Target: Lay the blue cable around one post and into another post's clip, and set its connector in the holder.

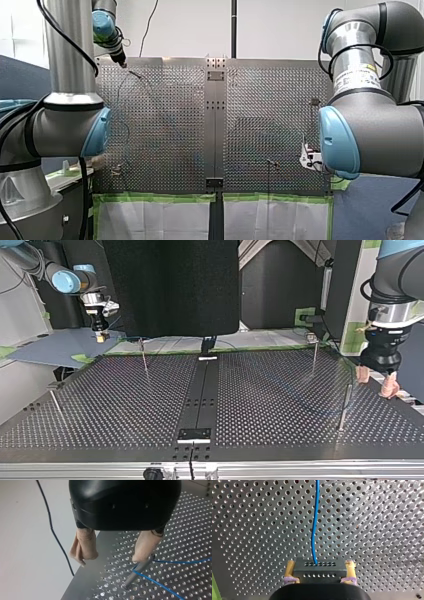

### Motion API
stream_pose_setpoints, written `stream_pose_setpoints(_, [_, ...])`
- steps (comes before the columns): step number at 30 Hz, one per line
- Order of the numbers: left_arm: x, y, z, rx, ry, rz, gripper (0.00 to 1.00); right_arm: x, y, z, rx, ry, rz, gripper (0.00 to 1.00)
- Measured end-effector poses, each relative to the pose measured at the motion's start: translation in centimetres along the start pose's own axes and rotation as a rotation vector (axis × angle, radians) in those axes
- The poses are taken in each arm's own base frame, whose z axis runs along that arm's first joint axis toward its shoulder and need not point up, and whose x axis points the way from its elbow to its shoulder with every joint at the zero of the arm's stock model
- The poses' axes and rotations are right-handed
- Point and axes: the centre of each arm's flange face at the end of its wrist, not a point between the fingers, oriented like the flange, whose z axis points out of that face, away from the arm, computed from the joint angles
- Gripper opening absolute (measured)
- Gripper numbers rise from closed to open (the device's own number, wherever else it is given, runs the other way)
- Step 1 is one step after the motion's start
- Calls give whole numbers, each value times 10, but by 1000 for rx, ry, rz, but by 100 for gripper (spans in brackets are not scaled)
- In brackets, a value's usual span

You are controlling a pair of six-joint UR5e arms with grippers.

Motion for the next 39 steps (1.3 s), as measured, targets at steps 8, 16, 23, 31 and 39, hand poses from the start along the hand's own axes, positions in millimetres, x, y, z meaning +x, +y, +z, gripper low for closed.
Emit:
stream_pose_setpoints(8, [1,-1,0,3,4,67,100,0,0,0,2,4,3,0])
stream_pose_setpoints(16, [2,-3,-1,5,6,128,100,1,-1,1,5,7,5,0])
stream_pose_setpoints(23, [2,-3,-1,7,5,185,100,0,-3,1,7,5,6,0])
stream_pose_setpoints(31, [2,-4,-1,8,5,265,100,0,-4,1,8,5,6,0])
stream_pose_setpoints(39, [2,-4,-1,9,4,340,100,1,-4,2,10,7,5,0])
